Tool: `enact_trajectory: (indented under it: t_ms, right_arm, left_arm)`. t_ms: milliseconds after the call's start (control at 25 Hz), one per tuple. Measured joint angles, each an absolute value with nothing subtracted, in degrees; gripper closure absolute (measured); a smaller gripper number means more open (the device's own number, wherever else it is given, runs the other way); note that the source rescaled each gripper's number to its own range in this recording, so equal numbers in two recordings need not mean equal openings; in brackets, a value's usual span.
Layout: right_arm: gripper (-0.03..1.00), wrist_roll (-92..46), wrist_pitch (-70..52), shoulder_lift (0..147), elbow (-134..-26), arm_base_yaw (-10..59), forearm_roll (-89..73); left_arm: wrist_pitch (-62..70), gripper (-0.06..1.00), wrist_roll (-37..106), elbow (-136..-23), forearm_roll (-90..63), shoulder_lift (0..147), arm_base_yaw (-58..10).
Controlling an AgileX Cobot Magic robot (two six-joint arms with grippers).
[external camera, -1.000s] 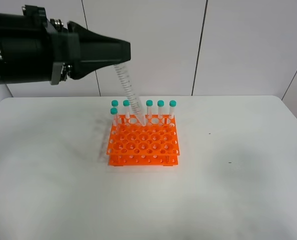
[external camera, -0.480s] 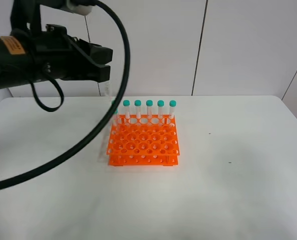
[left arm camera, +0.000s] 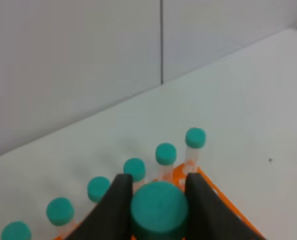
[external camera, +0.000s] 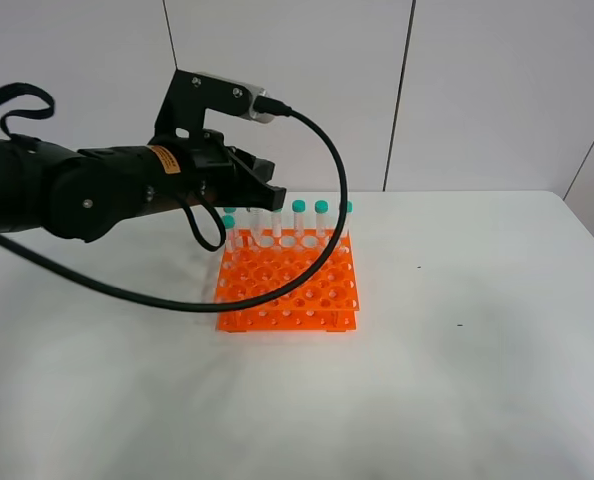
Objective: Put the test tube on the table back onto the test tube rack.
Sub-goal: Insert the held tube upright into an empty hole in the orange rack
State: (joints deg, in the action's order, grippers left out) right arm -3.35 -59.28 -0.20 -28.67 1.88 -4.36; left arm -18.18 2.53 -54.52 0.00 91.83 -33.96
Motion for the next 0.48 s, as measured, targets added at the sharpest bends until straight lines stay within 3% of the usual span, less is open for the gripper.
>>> enact_trajectory:
  t_ms: [480]
  right_arm:
    - [-0.03, -3.35, -59.28, -0.2, -28.67, 1.88, -4.36]
  left_arm:
    - [-19.84, 0.94, -1.9, -60.31, 0.0, 100.53, -28.64]
